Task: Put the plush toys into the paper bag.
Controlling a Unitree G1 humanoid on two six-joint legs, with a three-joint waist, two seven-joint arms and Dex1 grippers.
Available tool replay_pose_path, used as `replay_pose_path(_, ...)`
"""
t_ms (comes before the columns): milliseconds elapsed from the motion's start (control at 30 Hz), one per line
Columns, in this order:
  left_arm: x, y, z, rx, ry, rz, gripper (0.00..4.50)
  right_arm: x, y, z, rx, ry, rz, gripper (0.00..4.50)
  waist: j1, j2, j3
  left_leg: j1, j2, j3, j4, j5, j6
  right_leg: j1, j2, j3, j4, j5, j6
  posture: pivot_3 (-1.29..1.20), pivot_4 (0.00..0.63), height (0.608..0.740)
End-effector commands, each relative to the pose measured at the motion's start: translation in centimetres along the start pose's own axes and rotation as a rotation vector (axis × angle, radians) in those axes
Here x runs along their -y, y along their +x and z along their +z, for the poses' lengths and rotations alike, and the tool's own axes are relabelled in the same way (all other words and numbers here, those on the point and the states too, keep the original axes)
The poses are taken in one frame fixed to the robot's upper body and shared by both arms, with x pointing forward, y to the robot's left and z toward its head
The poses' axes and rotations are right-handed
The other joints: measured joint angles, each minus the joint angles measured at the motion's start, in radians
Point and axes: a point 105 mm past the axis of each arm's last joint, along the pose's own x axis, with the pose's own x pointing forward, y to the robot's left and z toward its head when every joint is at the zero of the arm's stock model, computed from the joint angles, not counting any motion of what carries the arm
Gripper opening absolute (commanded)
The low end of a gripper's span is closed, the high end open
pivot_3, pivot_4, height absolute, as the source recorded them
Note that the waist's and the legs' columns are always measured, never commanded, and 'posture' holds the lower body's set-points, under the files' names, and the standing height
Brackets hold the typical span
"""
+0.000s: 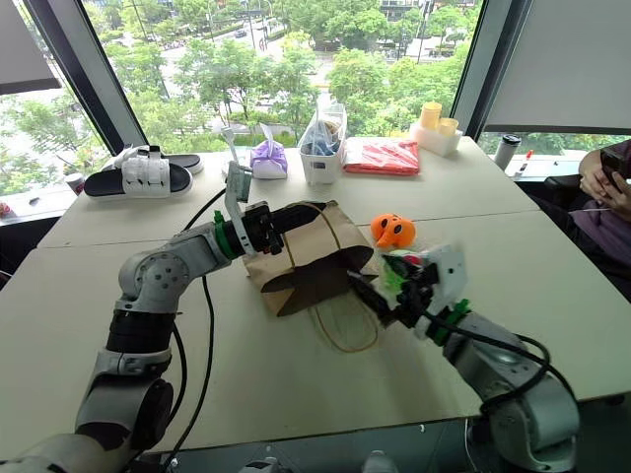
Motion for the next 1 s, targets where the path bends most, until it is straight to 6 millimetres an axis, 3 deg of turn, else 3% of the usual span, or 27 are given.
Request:
replay_pose_path(33, 0.7, 0.4, 0.8, 0.022, 0.038, -0.028, 0.0, 4.8, 0.8, -1.3, -0.055, -0.059, -0.18, 4.49, -0.002, 0.0, 0.0, 0.0, 0.0, 0.001, 0.0, 0.0, 0.0, 0.0, 0.0, 0.0, 0.0, 0.0, 0.0, 0.0, 0.15, 0.74)
replay_pose_path(200, 0.8, 0.6, 0.5, 0.022, 0.04, -0.031, 0.0, 7.7, 3.1, -4.6, -0.162, -0.154, -0.272, 4.49, -0.005, 0.0, 0.0, 0.0, 0.0, 0.003, 0.0, 0.0, 0.0, -0.001, 0.0, 0.0, 0.001, 0.0, 0.0, 0.0, 0.15, 0.74)
replay_pose_path(267, 0.8, 0.6, 0.6, 0.021, 0.059, -0.026, 0.0, 7.8, 4.4, -6.6, -0.232, -0.169, -0.264, 3.98, -0.007, 0.0, 0.0, 0.0, 0.0, 0.003, 0.0, 0.001, -0.001, -0.001, 0.0, 0.0, 0.0, 0.0, 0.0, 0.0, 0.15, 0.74)
replay_pose_path(300, 0.8, 0.6, 0.7, 0.021, 0.067, -0.023, 0.0, 7.7, 4.8, -7.0, -0.245, -0.168, -0.259, 3.66, -0.007, 0.0, 0.0, 0.0, 0.0, 0.003, 0.0, 0.001, -0.001, -0.001, 0.0, 0.001, 0.0, 0.0, 0.0, 0.0, 0.15, 0.74)
replay_pose_path(533, 1.0, 0.2, 0.9, 0.036, 0.07, 0.002, 0.0, 7.0, 5.2, -6.9, -0.206, -0.047, -0.246, 0.28, -0.003, 0.0, 0.0, 0.0, 0.0, 0.002, 0.0, 0.001, -0.002, 0.0, 0.0, 0.001, 0.0, 0.0, 0.0, 0.0, 0.15, 0.74)
replay_pose_path(567, 1.0, 0.1, 1.0, 0.038, 0.068, 0.004, 0.0, 6.9, 5.1, -6.9, -0.201, -0.03, -0.242, 0.03, -0.003, 0.0, 0.0, 0.0, 0.0, 0.001, 0.0, 0.001, -0.002, 0.0, 0.0, 0.001, 0.0, 0.0, 0.0, 0.0, 0.15, 0.74)
replay_pose_path(667, 1.0, -0.1, 1.1, 0.037, 0.066, 0.008, 0.0, 7.1, 4.4, -5.7, -0.149, -0.012, -0.254, 0.03, -0.003, 0.0, 0.0, 0.0, 0.0, 0.001, 0.0, 0.001, -0.001, 0.0, 0.0, 0.001, 0.001, 0.0, 0.0, 0.0, 0.15, 0.74)
replay_pose_path(767, 0.7, -0.2, 1.2, 0.036, 0.072, 0.018, 0.0, 6.0, 2.4, -2.4, -0.033, 0.034, -0.194, 0.03, 0.001, 0.0, 0.0, 0.0, 0.0, 0.0, 0.0, 0.001, -0.001, 0.0, 0.0, 0.001, 0.0, 0.0, 0.0, 0.0, 0.15, 0.74)
replay_pose_path(833, 0.5, -0.2, 1.3, 0.037, 0.072, 0.023, 0.0, 3.7, 1.0, -1.3, -0.024, 0.037, -0.073, 0.03, 0.003, 0.001, 0.0, -0.001, 0.0, 0.0, 0.0, 0.0, -0.001, 0.0, 0.0, 0.001, 0.0, 0.0, 0.0, 0.0, 0.15, 0.74)
replay_pose_path(1000, 0.6, 0.3, 1.8, 0.061, 0.02, -0.001, 0.0, -2.3, -1.1, -1.7, -0.102, 0.1, 0.17, 0.03, -0.002, 0.001, 0.0, 0.0, 0.001, -0.001, 0.0, 0.0, 0.0, 0.0, 0.001, 0.001, 0.0, 0.0, 0.0, 0.0, 0.15, 0.74)
